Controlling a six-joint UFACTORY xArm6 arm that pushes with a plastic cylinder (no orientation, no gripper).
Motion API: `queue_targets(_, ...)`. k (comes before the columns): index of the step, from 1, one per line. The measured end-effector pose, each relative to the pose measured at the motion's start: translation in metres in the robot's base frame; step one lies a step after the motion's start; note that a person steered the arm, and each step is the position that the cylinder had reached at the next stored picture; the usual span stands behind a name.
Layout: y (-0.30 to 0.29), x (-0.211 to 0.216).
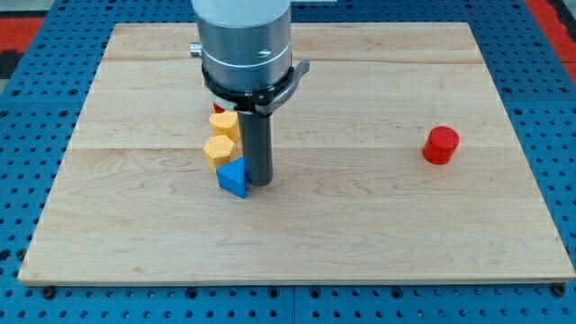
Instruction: Move your arm parallel to the right of the blue cube
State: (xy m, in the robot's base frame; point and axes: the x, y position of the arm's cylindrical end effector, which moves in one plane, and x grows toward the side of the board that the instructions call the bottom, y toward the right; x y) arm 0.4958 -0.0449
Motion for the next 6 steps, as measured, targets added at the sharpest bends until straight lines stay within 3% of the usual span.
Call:
queue_targets(2,-0.02,0.003)
queue_targets(3,0.014,0.004)
queue_targets(4,0.063,-0.08)
queue_targets(5,0.15,-0.171)
queue_targets(6,0.249,-0.147)
